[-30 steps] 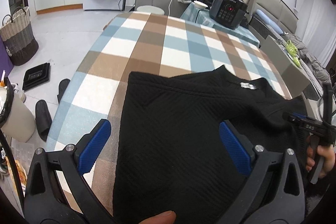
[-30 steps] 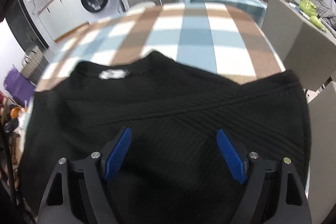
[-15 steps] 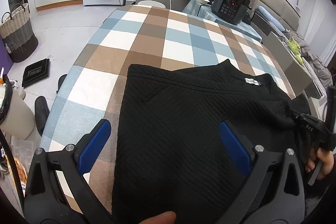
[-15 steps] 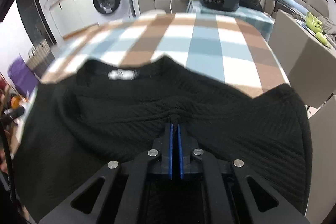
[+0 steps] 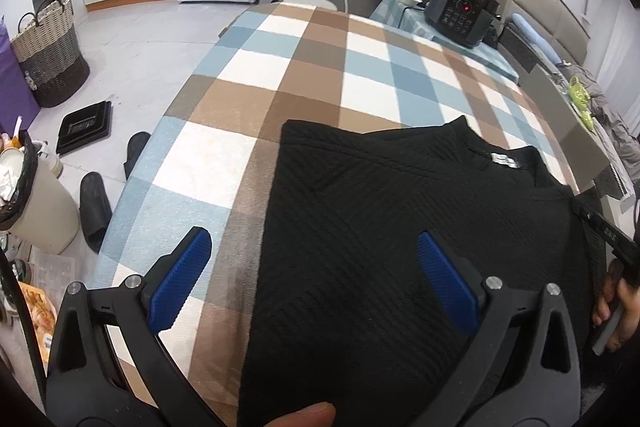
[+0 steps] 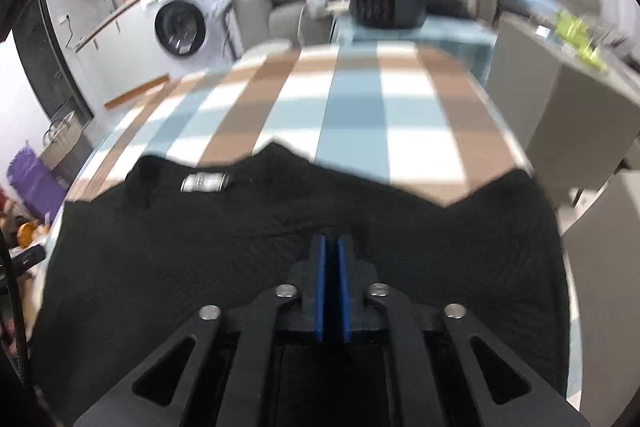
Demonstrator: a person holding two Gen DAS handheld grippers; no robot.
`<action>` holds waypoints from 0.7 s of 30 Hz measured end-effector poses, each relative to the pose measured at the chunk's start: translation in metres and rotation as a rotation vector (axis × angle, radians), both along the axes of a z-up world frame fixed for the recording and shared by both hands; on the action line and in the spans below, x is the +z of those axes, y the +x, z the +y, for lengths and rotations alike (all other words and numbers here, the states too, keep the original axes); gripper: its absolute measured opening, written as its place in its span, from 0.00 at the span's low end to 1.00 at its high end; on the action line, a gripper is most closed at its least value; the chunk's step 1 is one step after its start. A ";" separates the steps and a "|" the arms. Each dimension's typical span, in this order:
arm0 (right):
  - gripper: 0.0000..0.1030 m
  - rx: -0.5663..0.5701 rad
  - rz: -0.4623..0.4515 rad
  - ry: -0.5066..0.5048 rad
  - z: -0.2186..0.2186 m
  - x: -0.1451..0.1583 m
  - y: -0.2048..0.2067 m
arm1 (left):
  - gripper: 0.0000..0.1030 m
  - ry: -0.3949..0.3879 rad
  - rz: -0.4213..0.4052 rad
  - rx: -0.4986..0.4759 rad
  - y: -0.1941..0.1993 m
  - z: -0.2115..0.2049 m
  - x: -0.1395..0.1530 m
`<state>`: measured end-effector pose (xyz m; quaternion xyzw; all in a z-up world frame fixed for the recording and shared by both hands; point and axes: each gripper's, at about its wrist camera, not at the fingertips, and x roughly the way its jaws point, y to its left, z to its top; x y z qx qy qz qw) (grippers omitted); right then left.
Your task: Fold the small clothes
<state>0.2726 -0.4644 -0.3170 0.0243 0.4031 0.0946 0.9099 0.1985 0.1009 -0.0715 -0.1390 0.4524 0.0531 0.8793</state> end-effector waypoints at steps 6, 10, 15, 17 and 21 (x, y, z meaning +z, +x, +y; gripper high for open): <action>0.53 -0.102 -0.095 0.112 -0.055 0.020 -0.045 | 0.99 -0.005 0.020 0.011 0.013 0.009 -0.005; 0.55 -0.204 -0.075 0.110 -0.095 0.020 -0.054 | 0.99 -0.031 0.033 0.029 0.030 0.018 -0.012; 0.55 -0.264 -0.013 0.151 -0.124 0.007 -0.041 | 0.88 -0.053 0.042 0.037 0.046 0.022 -0.019; 0.55 -0.257 0.002 0.193 -0.129 0.003 -0.032 | 0.71 -0.053 0.055 0.029 0.051 0.021 -0.023; 0.54 -0.204 -0.010 0.199 -0.120 0.003 -0.017 | 0.41 -0.072 0.005 -0.008 0.052 0.015 -0.020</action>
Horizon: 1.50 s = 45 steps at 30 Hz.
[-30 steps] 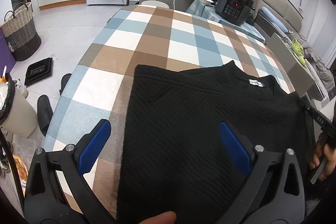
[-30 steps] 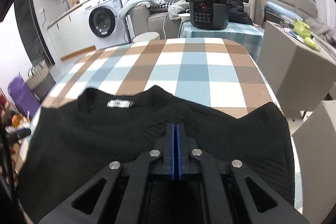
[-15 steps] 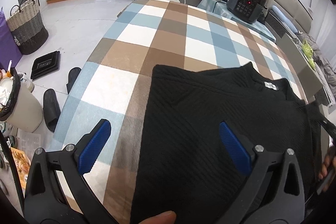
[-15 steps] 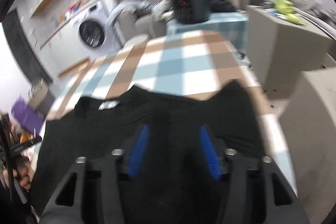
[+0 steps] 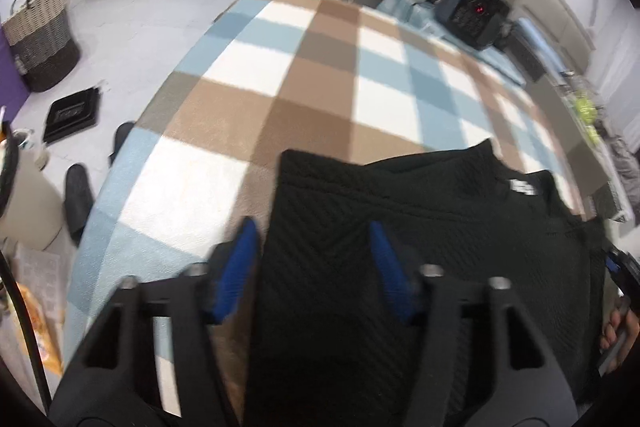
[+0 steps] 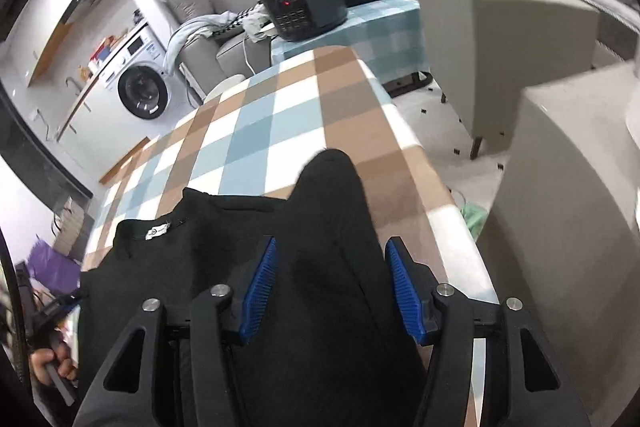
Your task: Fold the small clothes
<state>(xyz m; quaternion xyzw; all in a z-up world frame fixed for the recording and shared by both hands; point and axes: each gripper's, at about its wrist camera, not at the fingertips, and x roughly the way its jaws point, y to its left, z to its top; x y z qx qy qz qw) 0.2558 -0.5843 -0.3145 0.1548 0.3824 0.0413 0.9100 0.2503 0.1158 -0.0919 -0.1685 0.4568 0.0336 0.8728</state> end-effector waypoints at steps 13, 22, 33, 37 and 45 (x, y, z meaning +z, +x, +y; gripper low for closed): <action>0.07 0.018 -0.179 -0.091 0.003 0.023 -0.026 | 0.03 0.039 -0.161 0.016 -0.029 -0.002 0.038; 0.07 -0.054 -0.215 -0.055 0.003 0.038 -0.002 | 0.01 0.012 -0.211 0.076 -0.014 0.015 0.056; 0.21 -0.095 -0.054 -0.044 -0.004 0.016 0.026 | 0.01 0.032 -0.080 0.190 0.028 0.044 0.025; 0.36 -0.062 -0.048 -0.036 -0.006 0.018 0.001 | 0.09 0.039 -0.032 0.167 0.011 0.039 0.019; 0.55 0.024 0.022 -0.009 -0.010 0.005 -0.078 | 0.57 0.029 -0.049 0.134 -0.061 0.021 0.036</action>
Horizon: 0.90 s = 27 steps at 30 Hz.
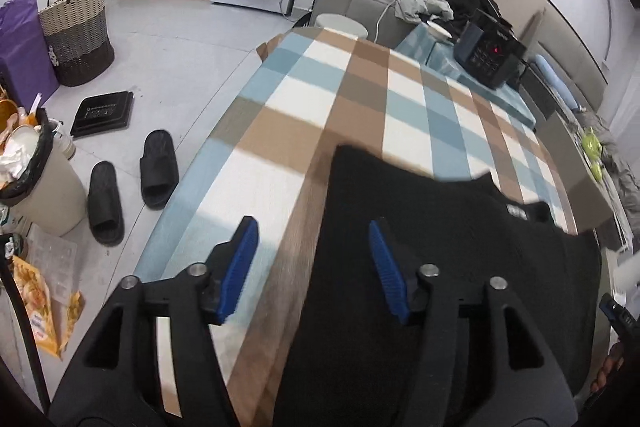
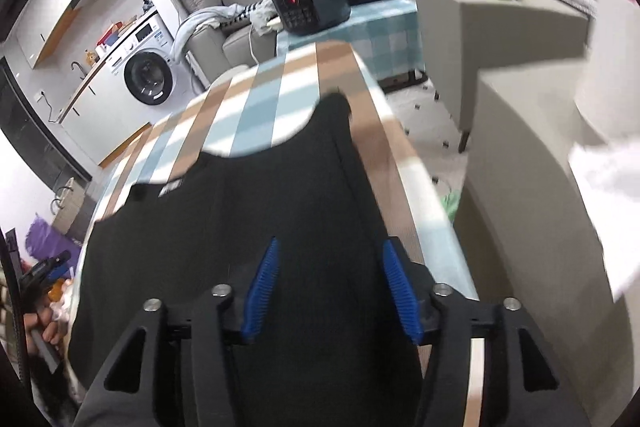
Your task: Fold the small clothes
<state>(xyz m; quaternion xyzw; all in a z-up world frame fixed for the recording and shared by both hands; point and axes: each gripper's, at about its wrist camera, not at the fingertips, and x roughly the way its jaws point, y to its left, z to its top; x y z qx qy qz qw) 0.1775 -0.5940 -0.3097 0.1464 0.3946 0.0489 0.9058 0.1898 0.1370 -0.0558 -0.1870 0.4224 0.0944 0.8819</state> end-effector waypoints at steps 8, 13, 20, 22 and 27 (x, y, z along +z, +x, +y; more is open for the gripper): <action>0.64 0.015 0.030 0.081 -0.013 -0.019 -0.084 | 0.78 0.025 -0.007 -0.082 -0.077 -0.026 0.016; 0.68 0.005 0.054 0.115 -0.023 -0.029 -0.116 | 0.83 0.064 0.004 -0.094 -0.124 -0.040 0.017; 0.68 0.033 0.077 0.175 -0.026 -0.045 -0.128 | 0.97 0.008 0.055 -0.076 -0.165 -0.039 -0.005; 0.67 0.066 0.069 0.173 -0.017 -0.045 -0.121 | 0.98 -0.016 0.059 -0.065 -0.168 -0.035 -0.011; 0.21 0.099 0.073 -0.018 0.023 -0.034 -0.110 | 0.99 -0.042 0.068 -0.048 -0.179 -0.030 -0.018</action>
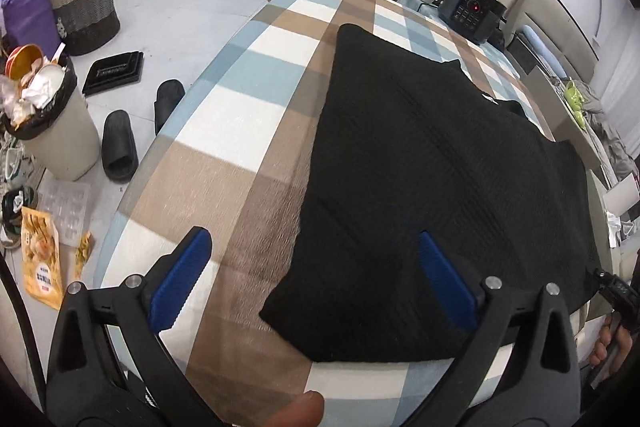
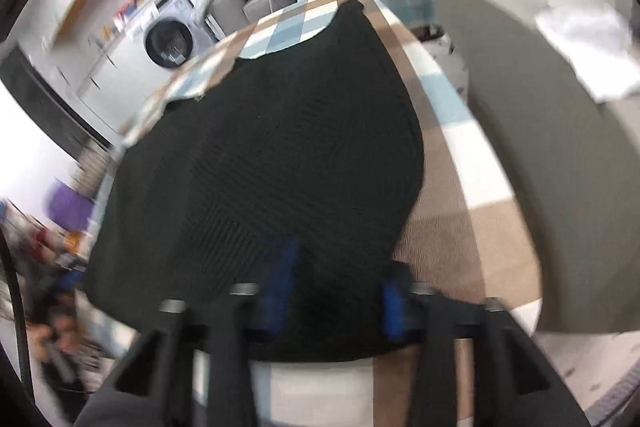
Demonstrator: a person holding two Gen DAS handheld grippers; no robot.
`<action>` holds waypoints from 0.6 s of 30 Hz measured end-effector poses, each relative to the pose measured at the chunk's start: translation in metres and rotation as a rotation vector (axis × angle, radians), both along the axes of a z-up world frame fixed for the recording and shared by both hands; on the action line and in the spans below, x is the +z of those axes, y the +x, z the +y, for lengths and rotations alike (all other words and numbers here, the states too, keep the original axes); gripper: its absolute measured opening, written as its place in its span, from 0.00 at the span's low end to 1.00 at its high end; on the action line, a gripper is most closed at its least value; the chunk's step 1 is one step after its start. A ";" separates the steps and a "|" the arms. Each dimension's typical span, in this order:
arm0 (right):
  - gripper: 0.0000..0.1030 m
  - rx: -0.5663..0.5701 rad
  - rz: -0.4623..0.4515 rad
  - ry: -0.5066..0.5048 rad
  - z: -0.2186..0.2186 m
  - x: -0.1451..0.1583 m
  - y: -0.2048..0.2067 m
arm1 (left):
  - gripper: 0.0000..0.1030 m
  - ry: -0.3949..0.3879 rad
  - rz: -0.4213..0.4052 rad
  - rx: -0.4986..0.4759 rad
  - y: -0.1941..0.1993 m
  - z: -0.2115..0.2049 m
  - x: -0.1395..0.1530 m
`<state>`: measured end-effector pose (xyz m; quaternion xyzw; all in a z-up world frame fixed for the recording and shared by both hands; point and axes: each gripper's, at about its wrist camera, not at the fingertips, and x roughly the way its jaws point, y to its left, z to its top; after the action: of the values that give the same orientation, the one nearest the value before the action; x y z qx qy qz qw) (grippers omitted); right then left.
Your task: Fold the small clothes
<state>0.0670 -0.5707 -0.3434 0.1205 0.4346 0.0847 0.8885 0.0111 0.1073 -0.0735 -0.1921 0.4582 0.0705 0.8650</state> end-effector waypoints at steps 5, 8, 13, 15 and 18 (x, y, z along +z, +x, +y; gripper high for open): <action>0.10 0.000 -0.077 -0.059 0.006 0.018 -0.016 | 0.98 -0.014 0.014 0.006 -0.008 0.001 -0.008; 0.10 -0.015 0.009 -0.085 0.000 0.004 -0.013 | 0.98 -0.044 0.011 0.005 -0.011 0.000 -0.012; 0.40 -0.004 -0.014 0.043 -0.009 0.008 -0.026 | 0.98 -0.079 -0.018 -0.016 -0.016 -0.006 -0.011; 0.46 0.007 -0.037 0.079 -0.011 0.008 -0.031 | 0.92 -0.084 -0.038 -0.036 -0.018 -0.010 -0.008; 0.46 -0.014 -0.024 0.060 -0.010 0.001 -0.034 | 0.77 -0.077 -0.031 -0.069 -0.016 -0.018 -0.008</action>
<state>0.0334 -0.5808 -0.3428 0.1489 0.4203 0.0931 0.8903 -0.0050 0.0888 -0.0815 -0.2106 0.4536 0.0200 0.8657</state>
